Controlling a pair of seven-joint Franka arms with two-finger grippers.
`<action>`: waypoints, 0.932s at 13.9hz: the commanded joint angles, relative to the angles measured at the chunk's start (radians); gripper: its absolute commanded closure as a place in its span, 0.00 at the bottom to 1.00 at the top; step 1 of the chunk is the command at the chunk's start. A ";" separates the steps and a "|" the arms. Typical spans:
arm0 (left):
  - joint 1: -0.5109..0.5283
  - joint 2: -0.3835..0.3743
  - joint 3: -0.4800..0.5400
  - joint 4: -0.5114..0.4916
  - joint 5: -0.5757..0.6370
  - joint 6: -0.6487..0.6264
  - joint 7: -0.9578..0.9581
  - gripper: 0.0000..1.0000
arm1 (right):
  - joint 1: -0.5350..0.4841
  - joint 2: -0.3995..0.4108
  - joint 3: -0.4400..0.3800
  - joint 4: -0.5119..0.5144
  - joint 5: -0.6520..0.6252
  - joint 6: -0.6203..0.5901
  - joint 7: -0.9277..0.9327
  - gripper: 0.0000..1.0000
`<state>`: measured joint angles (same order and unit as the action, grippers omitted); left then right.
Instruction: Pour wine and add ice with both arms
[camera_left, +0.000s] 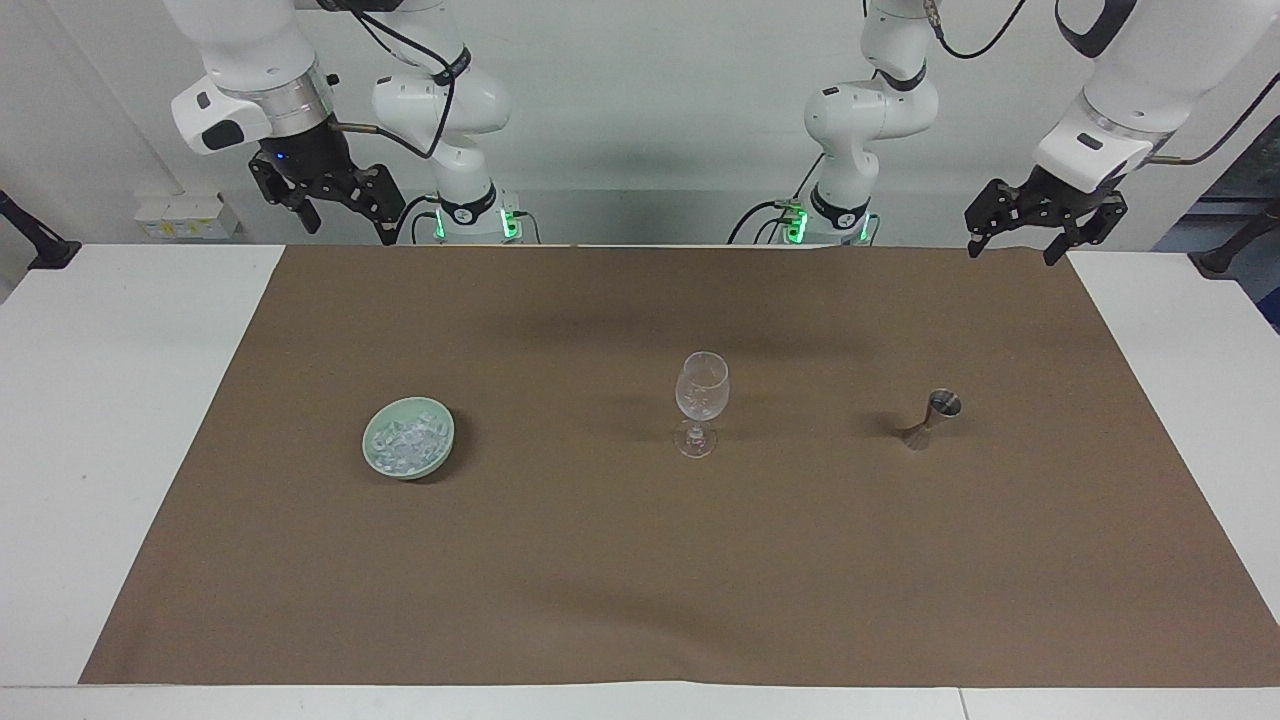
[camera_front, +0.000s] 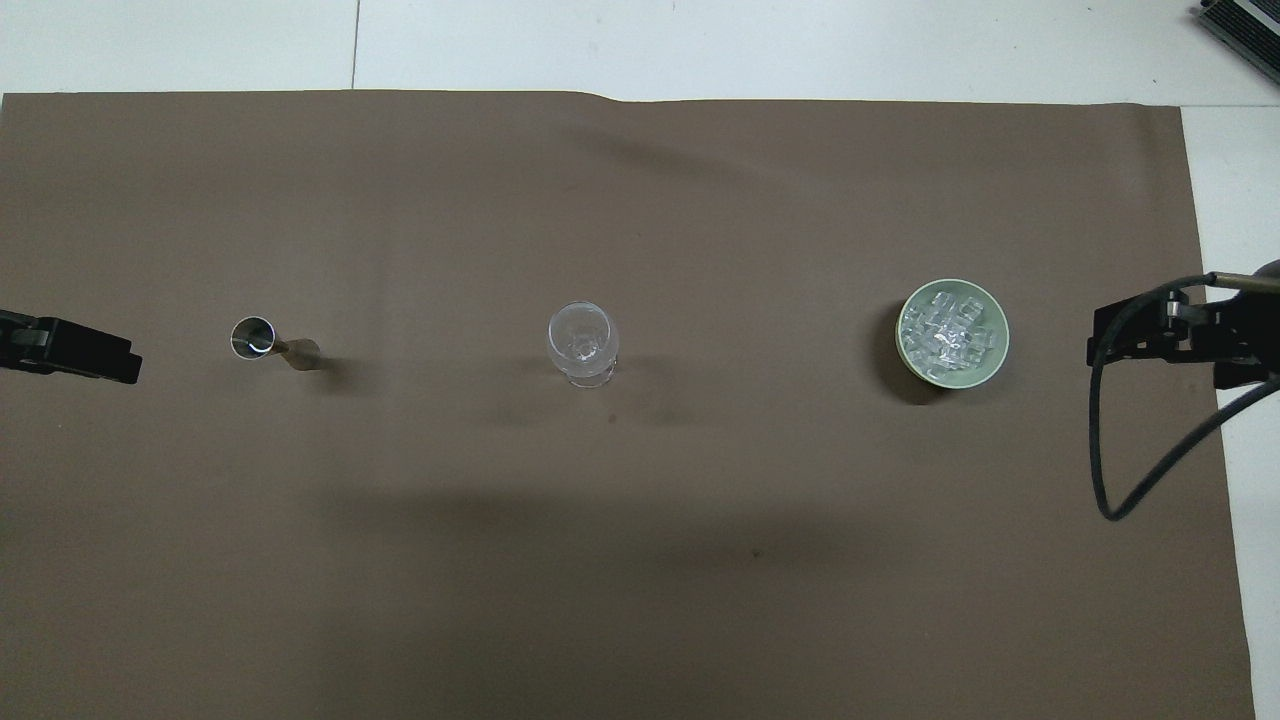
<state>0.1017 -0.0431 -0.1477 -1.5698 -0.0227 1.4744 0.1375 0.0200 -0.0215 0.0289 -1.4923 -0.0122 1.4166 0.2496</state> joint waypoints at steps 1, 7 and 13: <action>0.016 -0.017 -0.003 -0.032 -0.013 0.026 0.021 0.00 | -0.011 -0.020 -0.003 -0.023 0.029 0.018 -0.015 0.00; 0.016 -0.017 -0.001 -0.052 -0.011 0.029 0.021 0.00 | -0.011 -0.020 -0.003 -0.023 0.029 0.018 -0.015 0.00; 0.016 -0.015 -0.001 -0.070 -0.013 0.027 -0.002 0.00 | -0.011 -0.020 -0.003 -0.023 0.029 0.018 -0.015 0.00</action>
<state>0.1103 -0.0428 -0.1477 -1.6113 -0.0228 1.4793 0.1378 0.0200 -0.0215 0.0289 -1.4923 -0.0122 1.4166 0.2496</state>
